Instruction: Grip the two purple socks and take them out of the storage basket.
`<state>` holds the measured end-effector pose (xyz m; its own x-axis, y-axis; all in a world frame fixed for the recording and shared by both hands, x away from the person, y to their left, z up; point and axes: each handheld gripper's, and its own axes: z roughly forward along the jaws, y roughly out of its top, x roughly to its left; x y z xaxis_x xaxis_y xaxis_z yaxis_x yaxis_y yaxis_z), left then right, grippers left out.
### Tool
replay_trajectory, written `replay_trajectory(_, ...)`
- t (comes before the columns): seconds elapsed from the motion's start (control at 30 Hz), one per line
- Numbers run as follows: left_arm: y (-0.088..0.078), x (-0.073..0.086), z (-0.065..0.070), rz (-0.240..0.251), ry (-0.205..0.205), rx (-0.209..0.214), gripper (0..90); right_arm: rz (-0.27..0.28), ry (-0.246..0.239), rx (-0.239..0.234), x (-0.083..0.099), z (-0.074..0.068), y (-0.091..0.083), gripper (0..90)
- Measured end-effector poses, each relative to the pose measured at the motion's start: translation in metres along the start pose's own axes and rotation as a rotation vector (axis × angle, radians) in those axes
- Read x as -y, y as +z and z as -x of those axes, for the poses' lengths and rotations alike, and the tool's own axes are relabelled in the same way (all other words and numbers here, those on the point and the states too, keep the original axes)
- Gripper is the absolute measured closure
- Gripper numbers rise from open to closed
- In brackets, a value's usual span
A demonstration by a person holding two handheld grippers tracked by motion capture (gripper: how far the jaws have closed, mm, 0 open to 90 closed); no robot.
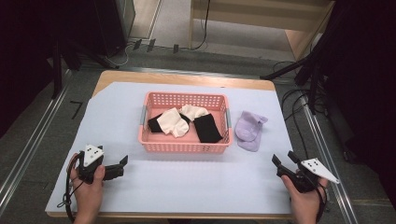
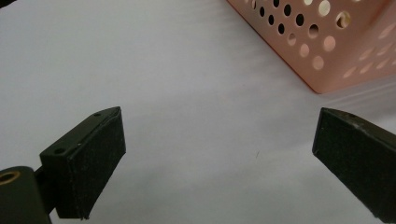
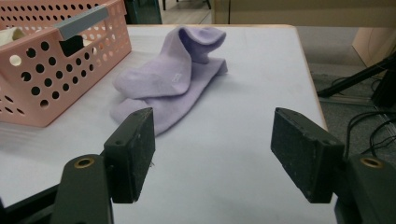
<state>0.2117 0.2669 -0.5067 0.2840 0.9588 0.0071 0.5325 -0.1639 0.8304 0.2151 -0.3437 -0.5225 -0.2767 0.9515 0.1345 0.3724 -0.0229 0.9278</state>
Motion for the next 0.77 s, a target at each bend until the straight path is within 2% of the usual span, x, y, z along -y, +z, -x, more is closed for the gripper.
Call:
replay_trajectory(0.27, 0.000, 0.000, 0.000, -0.005, 0.001, 0.003, 3.4, 0.002, 0.015, 0.023, 0.010, 0.011, -0.022, 30.2)
replay_trajectory(0.4, 0.000, 0.000, 0.000, -0.003, -0.001, 0.001, 3.4, 0.022, 0.037, 0.022, 0.013, 0.014, -0.027, 29.9)
replay_trajectory(0.53, 0.000, 0.000, 0.000, -0.003, -0.005, -0.001, 3.4, 0.017, 0.006, 0.025, 0.013, 0.011, -0.026, 30.7)
replay_trajectory(0.6, 0.000, 0.000, 0.000, -0.002, -0.005, -0.001, 3.4, 0.012, -0.024, 0.028, 0.014, 0.009, -0.026, 30.9)
replay_trajectory(0.77, 0.000, 0.000, 0.000, -0.004, -0.010, 0.001, 3.4, 0.004, -0.008, 0.008, 0.014, 0.011, -0.025, 29.9)
